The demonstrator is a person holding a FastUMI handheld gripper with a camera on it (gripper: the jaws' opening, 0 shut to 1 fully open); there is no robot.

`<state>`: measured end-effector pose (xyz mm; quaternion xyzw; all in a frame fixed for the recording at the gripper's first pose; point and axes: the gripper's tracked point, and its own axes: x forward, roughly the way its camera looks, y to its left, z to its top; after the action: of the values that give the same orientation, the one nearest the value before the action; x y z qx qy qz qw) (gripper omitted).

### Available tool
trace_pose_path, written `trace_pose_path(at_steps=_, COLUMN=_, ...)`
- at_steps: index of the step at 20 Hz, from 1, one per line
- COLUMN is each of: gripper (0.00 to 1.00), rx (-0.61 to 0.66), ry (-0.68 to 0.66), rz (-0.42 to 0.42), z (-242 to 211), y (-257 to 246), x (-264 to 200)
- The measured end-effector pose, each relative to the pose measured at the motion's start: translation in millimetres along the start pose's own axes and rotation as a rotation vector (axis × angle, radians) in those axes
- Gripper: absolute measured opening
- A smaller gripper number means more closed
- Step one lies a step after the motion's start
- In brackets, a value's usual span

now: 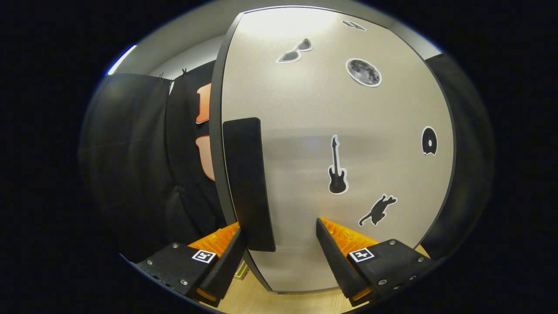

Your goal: Open the shoe cabinet door, grab the shoes and put them into the shoe cabinet, then close the shoe cabinet door.

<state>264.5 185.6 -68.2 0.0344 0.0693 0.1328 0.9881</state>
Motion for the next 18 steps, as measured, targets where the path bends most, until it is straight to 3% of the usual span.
trace_pose_path(at_steps=8, gripper=0.95, rx=-0.005, ry=-0.012, rz=-0.013, z=4, y=0, x=-15)
trace_pose_path(at_steps=18, gripper=0.95, rx=-0.053, ry=-0.005, rz=-0.086, z=8, y=-18, x=-131)
